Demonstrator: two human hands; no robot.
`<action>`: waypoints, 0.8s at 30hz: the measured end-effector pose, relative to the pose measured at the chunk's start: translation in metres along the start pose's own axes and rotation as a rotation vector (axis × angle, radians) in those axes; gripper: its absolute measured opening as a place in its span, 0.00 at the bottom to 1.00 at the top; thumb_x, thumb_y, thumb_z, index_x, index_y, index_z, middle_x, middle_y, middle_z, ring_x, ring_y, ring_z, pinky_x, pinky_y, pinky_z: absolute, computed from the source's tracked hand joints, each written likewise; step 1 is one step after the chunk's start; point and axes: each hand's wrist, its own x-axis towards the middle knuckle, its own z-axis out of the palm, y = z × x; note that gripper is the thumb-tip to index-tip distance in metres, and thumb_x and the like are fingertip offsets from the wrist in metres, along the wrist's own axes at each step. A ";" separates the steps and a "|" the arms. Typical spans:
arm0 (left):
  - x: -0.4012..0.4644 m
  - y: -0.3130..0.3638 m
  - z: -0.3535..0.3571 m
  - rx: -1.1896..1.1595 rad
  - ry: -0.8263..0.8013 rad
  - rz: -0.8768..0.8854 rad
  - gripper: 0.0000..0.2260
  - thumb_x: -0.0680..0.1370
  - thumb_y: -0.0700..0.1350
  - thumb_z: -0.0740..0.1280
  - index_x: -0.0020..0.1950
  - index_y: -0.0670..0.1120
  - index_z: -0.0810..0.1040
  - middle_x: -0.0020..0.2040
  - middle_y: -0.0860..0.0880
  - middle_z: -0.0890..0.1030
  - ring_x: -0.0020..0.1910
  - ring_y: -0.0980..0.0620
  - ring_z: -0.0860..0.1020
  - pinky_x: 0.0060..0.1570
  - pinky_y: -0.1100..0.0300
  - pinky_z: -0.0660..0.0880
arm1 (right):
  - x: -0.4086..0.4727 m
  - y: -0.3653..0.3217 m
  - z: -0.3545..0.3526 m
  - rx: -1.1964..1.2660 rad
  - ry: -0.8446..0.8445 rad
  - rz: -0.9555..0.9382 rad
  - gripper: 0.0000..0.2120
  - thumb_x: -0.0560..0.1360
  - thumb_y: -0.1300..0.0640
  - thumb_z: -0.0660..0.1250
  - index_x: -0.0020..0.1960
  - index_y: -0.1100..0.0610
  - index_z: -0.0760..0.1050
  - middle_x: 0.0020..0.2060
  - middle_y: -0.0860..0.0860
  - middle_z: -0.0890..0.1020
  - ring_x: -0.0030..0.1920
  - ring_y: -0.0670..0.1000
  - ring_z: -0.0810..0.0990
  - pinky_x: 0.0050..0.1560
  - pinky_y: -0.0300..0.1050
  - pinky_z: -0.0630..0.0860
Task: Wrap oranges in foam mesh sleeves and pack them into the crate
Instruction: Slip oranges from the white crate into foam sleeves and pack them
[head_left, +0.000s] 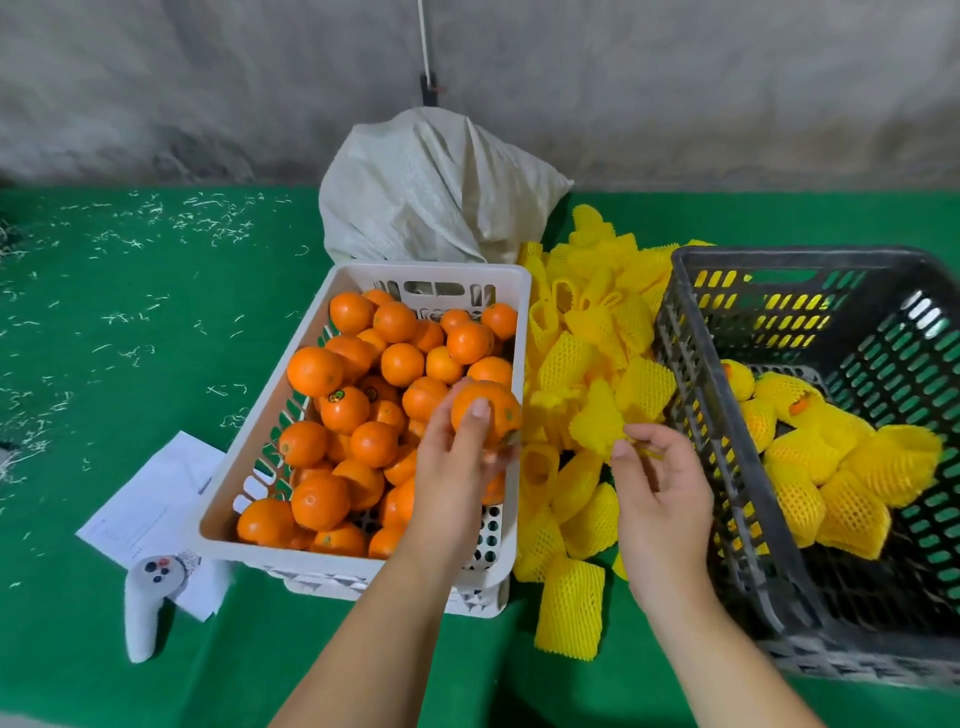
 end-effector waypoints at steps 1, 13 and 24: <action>-0.007 -0.002 0.000 -0.073 -0.067 -0.048 0.33 0.76 0.64 0.72 0.75 0.47 0.74 0.66 0.43 0.82 0.63 0.42 0.82 0.56 0.48 0.81 | -0.002 -0.006 0.002 0.055 -0.012 0.015 0.10 0.80 0.58 0.70 0.56 0.43 0.78 0.47 0.45 0.83 0.44 0.46 0.82 0.43 0.38 0.79; -0.035 0.005 -0.007 0.083 -0.369 -0.183 0.27 0.75 0.63 0.69 0.65 0.45 0.77 0.55 0.45 0.83 0.54 0.46 0.82 0.52 0.52 0.79 | -0.015 -0.010 0.010 -0.024 -0.227 0.264 0.09 0.80 0.59 0.69 0.58 0.48 0.79 0.50 0.53 0.85 0.35 0.41 0.80 0.31 0.34 0.72; -0.043 0.006 -0.004 0.188 -0.354 -0.066 0.19 0.80 0.53 0.69 0.67 0.47 0.81 0.59 0.44 0.86 0.56 0.49 0.85 0.53 0.59 0.81 | -0.023 -0.006 0.014 -0.184 -0.117 0.025 0.08 0.81 0.59 0.67 0.57 0.50 0.82 0.48 0.47 0.85 0.51 0.50 0.84 0.54 0.58 0.81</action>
